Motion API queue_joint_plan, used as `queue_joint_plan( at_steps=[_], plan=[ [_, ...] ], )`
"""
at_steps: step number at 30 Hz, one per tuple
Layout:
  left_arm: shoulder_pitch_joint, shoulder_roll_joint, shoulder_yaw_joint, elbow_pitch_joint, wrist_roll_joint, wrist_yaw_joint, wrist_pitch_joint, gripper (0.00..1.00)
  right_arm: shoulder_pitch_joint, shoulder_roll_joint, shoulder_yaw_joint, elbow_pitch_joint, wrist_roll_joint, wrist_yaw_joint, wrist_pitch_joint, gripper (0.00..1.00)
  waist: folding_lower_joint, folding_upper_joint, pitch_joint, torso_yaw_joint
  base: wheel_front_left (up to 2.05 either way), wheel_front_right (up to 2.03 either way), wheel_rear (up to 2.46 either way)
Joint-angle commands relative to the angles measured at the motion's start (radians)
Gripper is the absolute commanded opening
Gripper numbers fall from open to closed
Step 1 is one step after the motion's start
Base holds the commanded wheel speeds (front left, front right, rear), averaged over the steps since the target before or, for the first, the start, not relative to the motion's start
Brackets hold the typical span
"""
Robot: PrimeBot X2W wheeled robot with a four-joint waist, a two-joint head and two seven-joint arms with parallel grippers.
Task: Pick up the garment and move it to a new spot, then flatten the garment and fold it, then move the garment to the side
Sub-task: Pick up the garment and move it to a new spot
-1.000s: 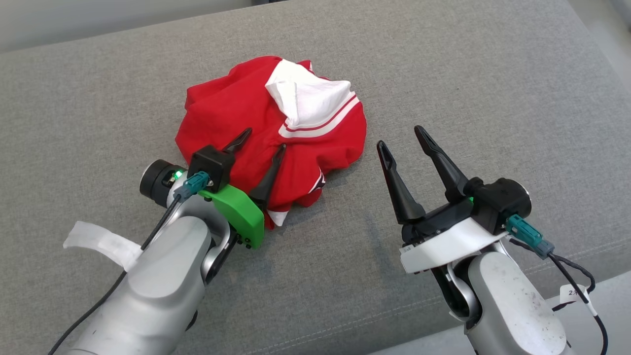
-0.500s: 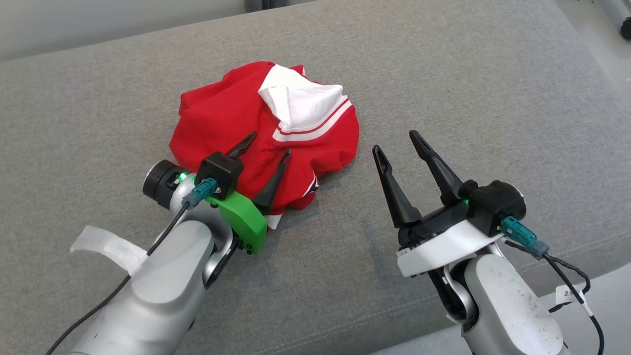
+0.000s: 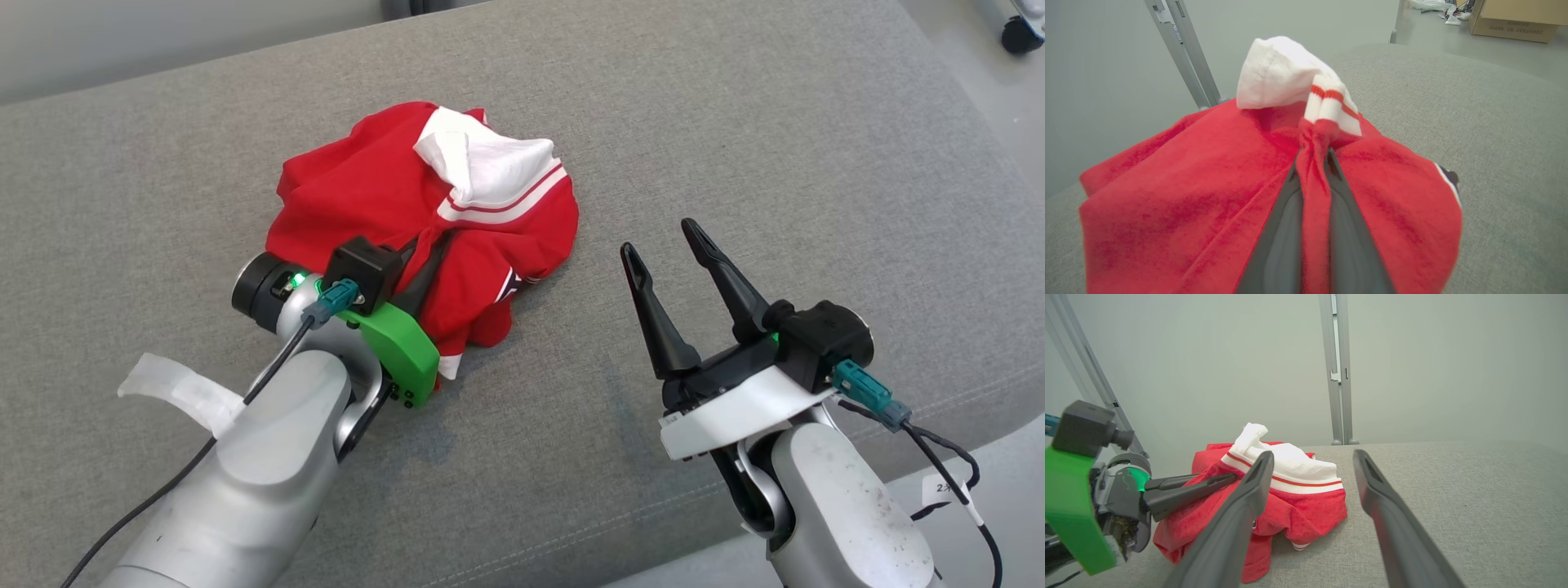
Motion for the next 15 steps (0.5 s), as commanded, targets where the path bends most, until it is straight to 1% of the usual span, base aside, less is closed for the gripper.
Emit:
queue_joint_plan(
  at_steps=[1, 7, 12, 15],
  plan=[
    [-0.010, 0.001, 0.003, -0.006, 0.012, 0.002, -0.008, 0.00, 0.006, -0.002, 0.000, 0.001, -0.004, 0.000, -0.007, 1.00, 0.0000, 0.0000, -0.006, 0.012, 0.00, 0.00, 0.00],
    [-0.015, 0.000, 0.029, -0.073, 0.013, 0.006, -0.007, 0.00, 0.010, -0.003, -0.001, 0.008, -0.006, 0.000, -0.008, 1.00, 0.0000, 0.0000, -0.020, 0.061, 0.00, 0.00, 0.00],
    [-0.038, 0.023, 0.060, -0.164, 0.020, 0.011, -0.007, 0.00, 0.014, -0.003, -0.002, 0.016, -0.005, 0.000, -0.007, 1.00, 0.0000, 0.0000, -0.033, 0.098, 0.00, 0.00, 0.00],
    [-0.062, 0.040, 0.066, -0.210, 0.019, 0.005, -0.002, 0.00, 0.017, -0.003, -0.002, 0.021, -0.004, 0.000, -0.007, 1.00, 0.0000, 0.0000, -0.042, 0.113, 0.00, 0.00, 0.00]
  ],
)
